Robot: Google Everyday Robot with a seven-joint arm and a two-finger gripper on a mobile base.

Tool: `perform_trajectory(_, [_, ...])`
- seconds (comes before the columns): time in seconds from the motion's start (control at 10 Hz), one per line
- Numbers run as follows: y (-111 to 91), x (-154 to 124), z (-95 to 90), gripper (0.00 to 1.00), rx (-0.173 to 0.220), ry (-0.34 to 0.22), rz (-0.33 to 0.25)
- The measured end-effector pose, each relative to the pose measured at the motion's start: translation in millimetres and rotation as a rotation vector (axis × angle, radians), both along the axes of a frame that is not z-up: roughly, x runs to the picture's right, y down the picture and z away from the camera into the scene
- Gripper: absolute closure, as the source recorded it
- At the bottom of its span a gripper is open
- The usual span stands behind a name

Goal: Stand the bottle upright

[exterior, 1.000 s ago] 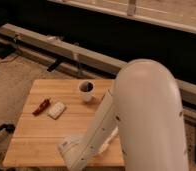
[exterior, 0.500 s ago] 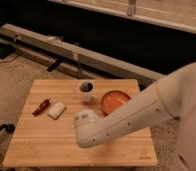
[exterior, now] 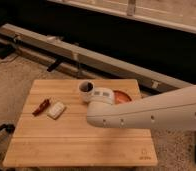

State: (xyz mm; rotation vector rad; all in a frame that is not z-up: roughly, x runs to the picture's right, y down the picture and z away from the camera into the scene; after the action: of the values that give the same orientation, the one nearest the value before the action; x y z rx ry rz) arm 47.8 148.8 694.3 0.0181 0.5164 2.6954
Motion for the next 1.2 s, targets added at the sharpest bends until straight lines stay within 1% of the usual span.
perform_trajectory(0.2, [-6, 3, -8.8, 1.00, -0.015, -0.078, 0.079])
perform_trajectory(0.3, [-11, 1, -15.2, 1.00, -0.014, -0.128, 0.125])
perform_trajectory(0.4, [-14, 0, -19.8, 1.00, -0.024, -0.184, 0.171])
perform_trajectory(0.6, [-16, -3, -23.0, 1.00, -0.036, -0.223, 0.207])
perform_trajectory(0.8, [-17, -6, -25.9, 1.00, -0.054, -0.287, 0.265])
perform_trajectory(0.9, [-18, -6, -26.7, 1.00, -0.050, -0.322, 0.293])
perform_trajectory(1.0, [-17, -6, -26.7, 1.00, -0.042, -0.373, 0.342])
perform_trajectory(1.2, [-15, -13, -22.4, 1.00, -0.047, -0.416, 0.391])
